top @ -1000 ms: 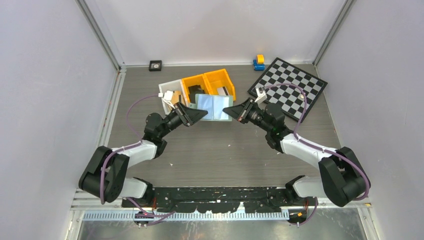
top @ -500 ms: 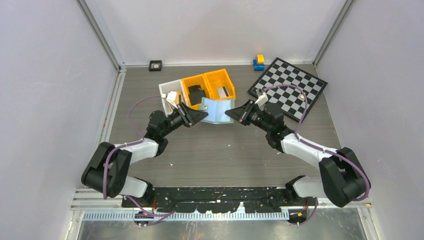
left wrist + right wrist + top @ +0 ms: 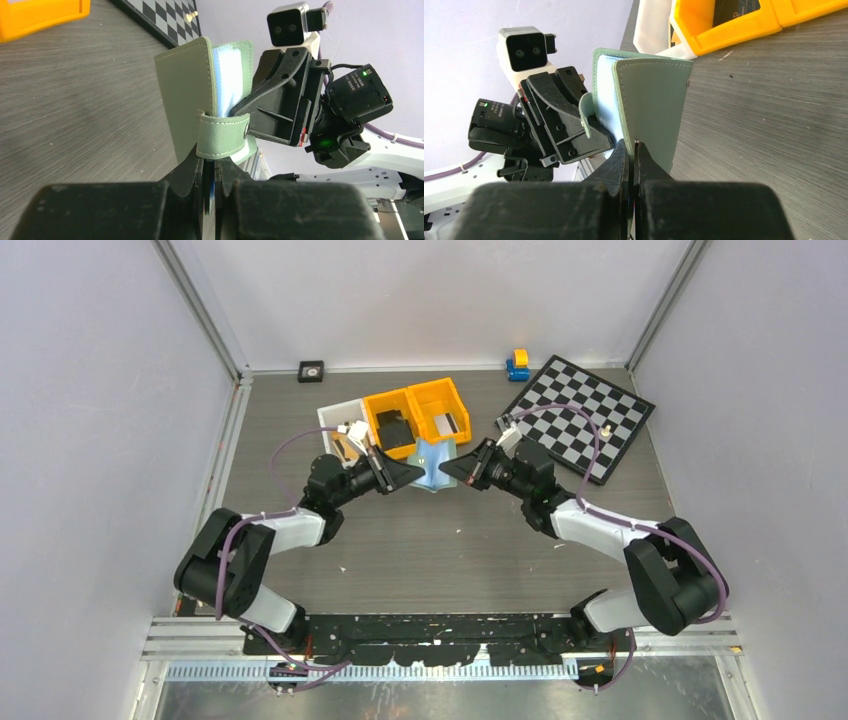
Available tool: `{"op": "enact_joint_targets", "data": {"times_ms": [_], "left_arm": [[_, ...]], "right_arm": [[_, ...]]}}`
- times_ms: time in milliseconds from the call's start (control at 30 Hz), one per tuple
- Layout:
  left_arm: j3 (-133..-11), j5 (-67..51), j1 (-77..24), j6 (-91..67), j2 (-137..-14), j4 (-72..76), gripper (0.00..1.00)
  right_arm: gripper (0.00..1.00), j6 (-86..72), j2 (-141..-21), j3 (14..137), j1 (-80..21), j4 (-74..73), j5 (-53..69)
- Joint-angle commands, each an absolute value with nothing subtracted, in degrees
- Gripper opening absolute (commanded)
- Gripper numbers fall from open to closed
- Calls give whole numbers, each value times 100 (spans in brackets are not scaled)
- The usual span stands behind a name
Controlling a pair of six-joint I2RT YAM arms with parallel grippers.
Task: Take the credit cards out of the card holder
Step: Place the card holder at the center of the board.
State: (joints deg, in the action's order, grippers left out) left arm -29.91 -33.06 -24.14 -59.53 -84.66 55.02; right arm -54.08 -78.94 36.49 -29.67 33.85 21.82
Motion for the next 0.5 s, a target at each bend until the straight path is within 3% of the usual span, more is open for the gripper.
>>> {"op": "enact_joint_targets", "data": {"times_ms": [0, 300, 367, 467], "left_arm": [[-3359, -3757, -2583, -6016, -8705, 6064, 0], [-3507, -3920, -2616, -6183, -8988, 6238, 0], [-3515, -3774, -2562, -6004, -8855, 5747, 11], [-3543, -3098, -2428, -5523, -8482, 3990, 34]], "right_arm": [[0, -5426, -8067, 3941, -3098, 3748, 2514], [0, -5435, -8151, 4020, -3096, 3537, 2476], [1, -5157, -8019, 4216, -3089, 2782, 2218], [1, -4391, -7845, 4841, -3098, 973, 1468]]}}
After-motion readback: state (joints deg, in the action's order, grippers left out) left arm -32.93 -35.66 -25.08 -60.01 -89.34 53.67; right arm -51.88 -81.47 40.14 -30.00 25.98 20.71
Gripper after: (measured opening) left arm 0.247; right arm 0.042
